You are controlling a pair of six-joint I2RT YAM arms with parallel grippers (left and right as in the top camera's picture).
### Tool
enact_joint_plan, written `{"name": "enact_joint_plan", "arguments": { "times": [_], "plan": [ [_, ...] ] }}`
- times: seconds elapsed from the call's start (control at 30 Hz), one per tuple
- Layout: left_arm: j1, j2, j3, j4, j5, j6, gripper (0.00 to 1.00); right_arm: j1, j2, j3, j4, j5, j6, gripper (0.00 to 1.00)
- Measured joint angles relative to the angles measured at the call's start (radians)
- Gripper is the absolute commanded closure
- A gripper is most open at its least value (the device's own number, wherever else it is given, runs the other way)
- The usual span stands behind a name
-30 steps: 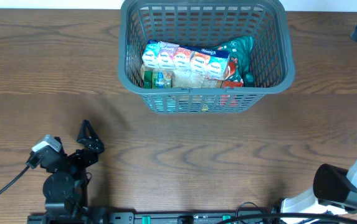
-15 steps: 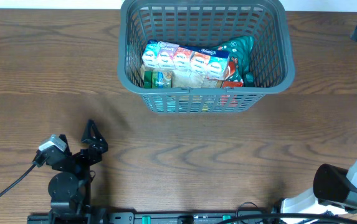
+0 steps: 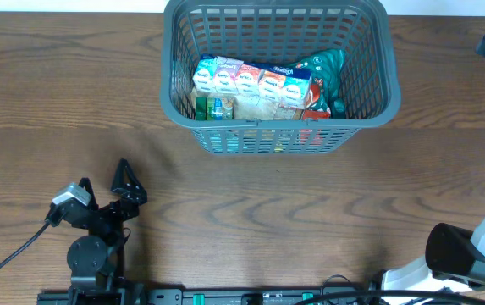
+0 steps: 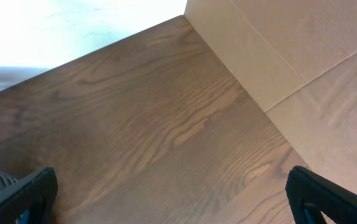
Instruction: Pack container
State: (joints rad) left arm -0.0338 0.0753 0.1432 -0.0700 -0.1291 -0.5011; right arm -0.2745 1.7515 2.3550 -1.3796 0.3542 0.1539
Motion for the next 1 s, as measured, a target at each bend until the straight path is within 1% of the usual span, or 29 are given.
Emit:
{"name": "enact_joint_plan", "arguments": {
  "times": [0.3,0.77,0.9,1.0],
  "plan": [
    [0.000,0.000,-0.069,0.105,0.004,0.000,0.01,0.000,0.000,0.000,0.000,0.000,0.000,0.01],
    [0.000,-0.009,-0.085,0.124,0.020,0.000,0.01,0.000,0.000,0.000,0.000,0.000,0.000,0.01],
    [0.000,-0.033,-0.116,0.166,0.034,0.000,0.01,0.000,0.000,0.000,0.000,0.000,0.000,0.01],
    [0.000,-0.045,-0.135,0.162,0.049,0.000,0.01,0.000,0.000,0.000,0.000,0.000,0.000,0.01]
  ]
}}
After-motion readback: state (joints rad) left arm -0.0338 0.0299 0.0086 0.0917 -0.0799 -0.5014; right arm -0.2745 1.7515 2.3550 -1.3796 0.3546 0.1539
